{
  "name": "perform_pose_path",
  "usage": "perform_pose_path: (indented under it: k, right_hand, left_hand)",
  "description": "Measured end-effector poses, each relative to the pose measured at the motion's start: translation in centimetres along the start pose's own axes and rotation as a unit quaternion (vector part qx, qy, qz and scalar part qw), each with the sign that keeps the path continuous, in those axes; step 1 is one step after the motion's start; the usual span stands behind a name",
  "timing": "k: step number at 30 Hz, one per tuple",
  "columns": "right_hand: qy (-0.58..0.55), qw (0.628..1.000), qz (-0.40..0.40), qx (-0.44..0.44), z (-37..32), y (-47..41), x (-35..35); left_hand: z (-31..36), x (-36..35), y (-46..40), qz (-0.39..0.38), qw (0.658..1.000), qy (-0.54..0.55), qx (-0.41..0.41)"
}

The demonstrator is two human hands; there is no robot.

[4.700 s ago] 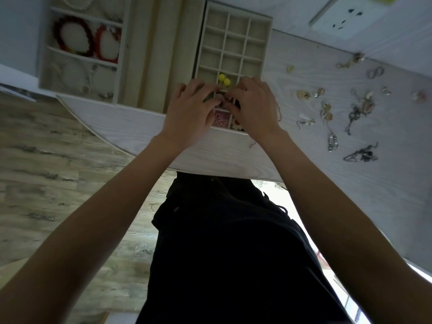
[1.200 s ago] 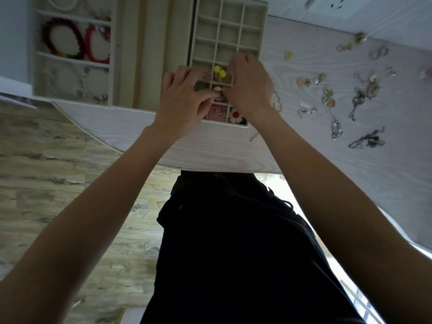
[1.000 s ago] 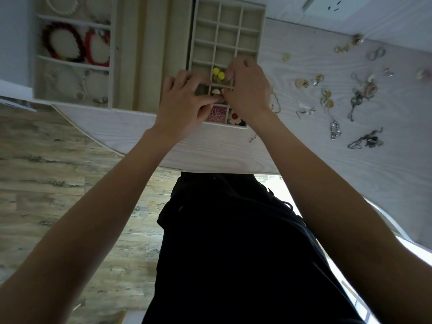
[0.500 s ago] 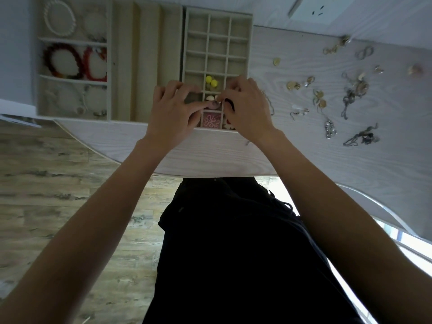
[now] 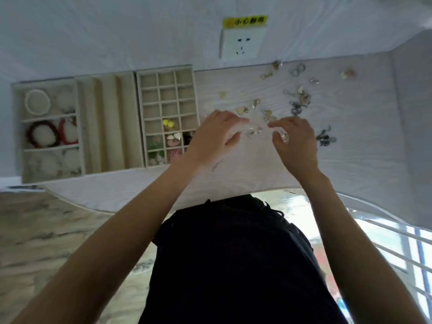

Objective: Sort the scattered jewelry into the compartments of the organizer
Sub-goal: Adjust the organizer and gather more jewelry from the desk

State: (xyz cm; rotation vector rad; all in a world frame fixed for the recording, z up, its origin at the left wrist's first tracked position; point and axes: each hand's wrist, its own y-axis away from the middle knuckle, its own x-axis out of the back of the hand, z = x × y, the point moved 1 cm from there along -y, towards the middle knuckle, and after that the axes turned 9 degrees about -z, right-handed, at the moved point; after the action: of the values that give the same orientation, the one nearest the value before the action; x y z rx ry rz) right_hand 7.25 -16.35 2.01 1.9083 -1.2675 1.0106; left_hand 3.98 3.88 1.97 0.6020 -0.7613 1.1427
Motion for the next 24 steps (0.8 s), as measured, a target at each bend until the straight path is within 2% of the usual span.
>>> perform_pose_path:
  k: [3,7,14,17,20,24]
  right_hand:
    - [-0.002,0.996,0.004,-0.090,5.0,-1.5,2.2]
    - [-0.010,0.994,-0.016,-0.107,9.0,-5.0,3.1]
    - [0.031,0.989,-0.138,-0.036,9.9,-7.6,1.7]
    - [-0.023,0.991,-0.129,-0.020,9.0,-5.7,0.5]
    - [-0.081,0.991,-0.097,-0.046,8.9,-3.6,-0.1]
    - [-0.090,0.989,-0.071,-0.097,10.2,-2.4,0.6]
  left_hand:
    - [2.4,-2.2,-5.8,-0.075,0.995,0.050,0.033]
    - [3.4,-5.3,-11.5,-0.113,0.992,-0.019,0.057]
    - [3.9,-7.9,-14.4,-0.097,0.986,-0.076,0.108]
    - [3.8,-8.4,-13.8,-0.099,0.984,-0.085,0.120]
    - [3.2,-8.6,-12.2,-0.072,0.984,-0.102,0.126]
    - [2.1,-8.5,-10.3,-0.024,0.984,-0.159,0.076]
